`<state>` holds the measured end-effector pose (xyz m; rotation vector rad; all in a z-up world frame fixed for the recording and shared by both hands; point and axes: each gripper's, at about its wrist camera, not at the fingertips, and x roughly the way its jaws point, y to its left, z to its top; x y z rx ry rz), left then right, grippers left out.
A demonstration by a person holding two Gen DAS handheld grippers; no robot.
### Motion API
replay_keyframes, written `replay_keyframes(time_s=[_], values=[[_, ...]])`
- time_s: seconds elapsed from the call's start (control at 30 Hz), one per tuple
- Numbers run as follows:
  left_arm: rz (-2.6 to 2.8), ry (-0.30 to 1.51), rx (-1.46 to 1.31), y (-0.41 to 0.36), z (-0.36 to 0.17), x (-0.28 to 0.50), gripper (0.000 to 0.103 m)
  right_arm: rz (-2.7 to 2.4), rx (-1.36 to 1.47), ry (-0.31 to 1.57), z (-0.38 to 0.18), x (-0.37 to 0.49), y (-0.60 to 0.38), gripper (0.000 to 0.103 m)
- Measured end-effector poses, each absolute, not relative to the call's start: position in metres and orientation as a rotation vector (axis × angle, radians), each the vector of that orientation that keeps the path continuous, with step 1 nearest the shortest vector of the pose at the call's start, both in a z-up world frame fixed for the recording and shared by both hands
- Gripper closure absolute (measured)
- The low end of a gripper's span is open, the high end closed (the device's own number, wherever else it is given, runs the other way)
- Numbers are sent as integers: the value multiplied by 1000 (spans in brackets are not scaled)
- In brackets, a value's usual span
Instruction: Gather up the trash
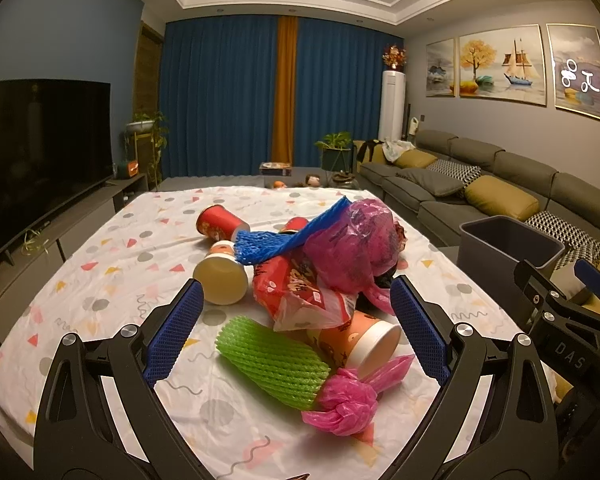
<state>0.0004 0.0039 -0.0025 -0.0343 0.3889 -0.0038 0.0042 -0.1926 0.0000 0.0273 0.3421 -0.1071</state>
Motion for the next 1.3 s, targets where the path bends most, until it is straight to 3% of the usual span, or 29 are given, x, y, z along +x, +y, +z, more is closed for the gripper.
replay_keyframes(time_s=[1.3], values=[[-13,393,-45,-6,-14,-3,10,-124,28,319,1,-1,-195,5]])
